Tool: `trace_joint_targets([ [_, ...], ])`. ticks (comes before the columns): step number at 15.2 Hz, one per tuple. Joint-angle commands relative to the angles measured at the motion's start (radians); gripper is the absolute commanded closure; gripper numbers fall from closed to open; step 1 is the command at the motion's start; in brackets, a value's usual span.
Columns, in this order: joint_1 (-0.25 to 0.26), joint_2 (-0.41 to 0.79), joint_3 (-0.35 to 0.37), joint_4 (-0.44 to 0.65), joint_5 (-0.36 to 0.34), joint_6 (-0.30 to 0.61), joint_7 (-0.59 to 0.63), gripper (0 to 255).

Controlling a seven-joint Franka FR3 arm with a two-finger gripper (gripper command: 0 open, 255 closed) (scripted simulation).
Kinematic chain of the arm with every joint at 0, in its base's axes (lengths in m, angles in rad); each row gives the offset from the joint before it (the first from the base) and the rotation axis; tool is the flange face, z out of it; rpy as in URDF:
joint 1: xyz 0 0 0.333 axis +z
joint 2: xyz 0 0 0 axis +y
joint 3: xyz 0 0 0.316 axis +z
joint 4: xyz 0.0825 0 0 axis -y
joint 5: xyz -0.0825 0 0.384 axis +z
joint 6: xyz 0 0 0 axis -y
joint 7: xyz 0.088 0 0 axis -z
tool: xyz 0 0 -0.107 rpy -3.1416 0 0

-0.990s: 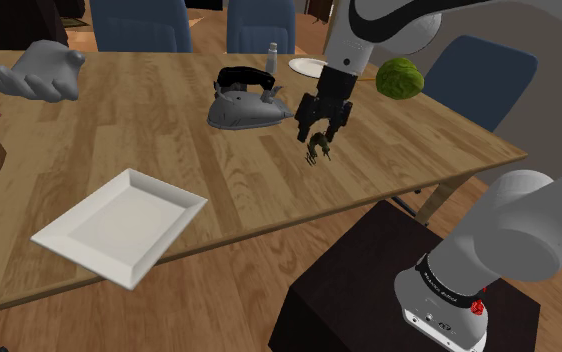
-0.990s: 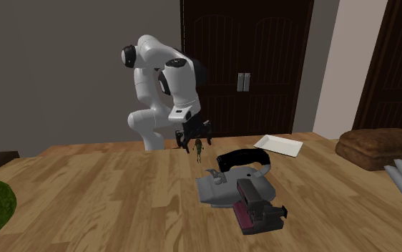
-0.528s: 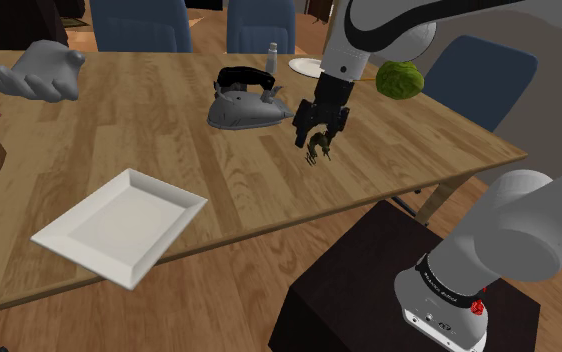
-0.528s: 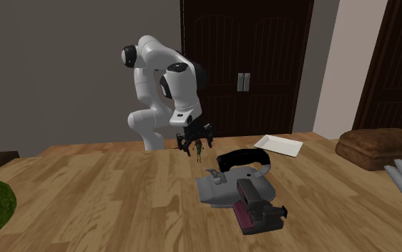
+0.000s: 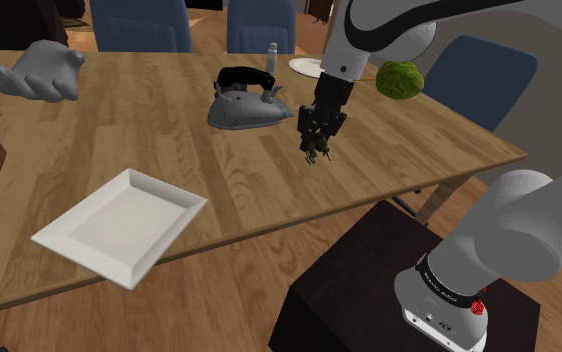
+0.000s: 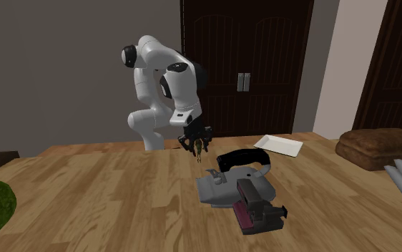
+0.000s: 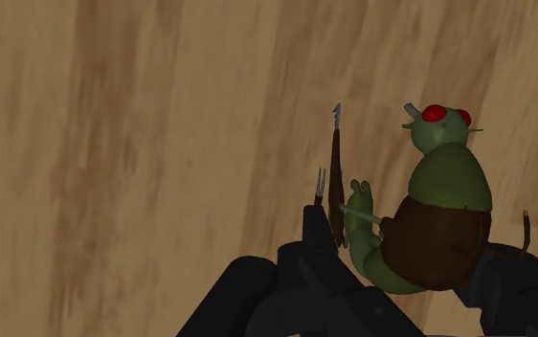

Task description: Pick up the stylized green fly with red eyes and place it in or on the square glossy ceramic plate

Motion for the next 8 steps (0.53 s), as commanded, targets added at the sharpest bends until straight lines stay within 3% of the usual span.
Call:
trace_joint_targets([
  [1,0.0,0.0,0.0,-0.001,0.0,0.0,0.0,255],
  [8,-0.002,-0.013,-0.001,0.029,-0.007,-0.042,0.011,255],
])
